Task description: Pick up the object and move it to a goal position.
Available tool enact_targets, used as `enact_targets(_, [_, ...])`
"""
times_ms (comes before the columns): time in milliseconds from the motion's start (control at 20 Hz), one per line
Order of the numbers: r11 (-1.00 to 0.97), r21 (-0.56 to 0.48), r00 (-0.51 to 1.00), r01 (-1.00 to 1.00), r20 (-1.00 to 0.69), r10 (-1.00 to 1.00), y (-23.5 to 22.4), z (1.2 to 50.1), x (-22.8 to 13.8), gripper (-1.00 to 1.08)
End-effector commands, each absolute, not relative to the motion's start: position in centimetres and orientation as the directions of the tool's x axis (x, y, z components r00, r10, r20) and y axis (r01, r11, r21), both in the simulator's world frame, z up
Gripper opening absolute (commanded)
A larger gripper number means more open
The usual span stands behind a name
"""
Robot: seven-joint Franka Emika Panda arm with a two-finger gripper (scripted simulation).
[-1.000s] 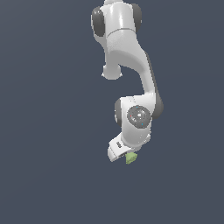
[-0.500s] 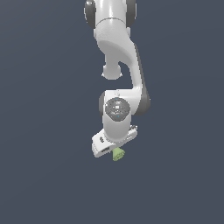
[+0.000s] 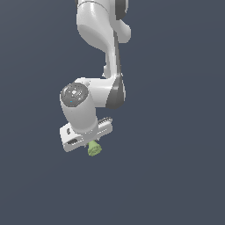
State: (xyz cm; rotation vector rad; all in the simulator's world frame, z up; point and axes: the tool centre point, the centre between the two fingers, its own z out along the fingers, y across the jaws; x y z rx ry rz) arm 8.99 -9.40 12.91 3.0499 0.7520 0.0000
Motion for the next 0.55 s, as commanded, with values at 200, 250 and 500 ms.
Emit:
enact_targets(200, [-0.885,0.000,0.885,0.466,0.000,0.466,-14.7,15.0,8.5,-1.00])
enact_targets(250, [-0.885,0.000,0.885,0.466,0.000,0.466,-15.1,15.2,8.5,-1.00])
enact_targets(500, [-0.885,0.000,0.885,0.466,0.000,0.466,-16.2,15.6,8.5,-1.00])
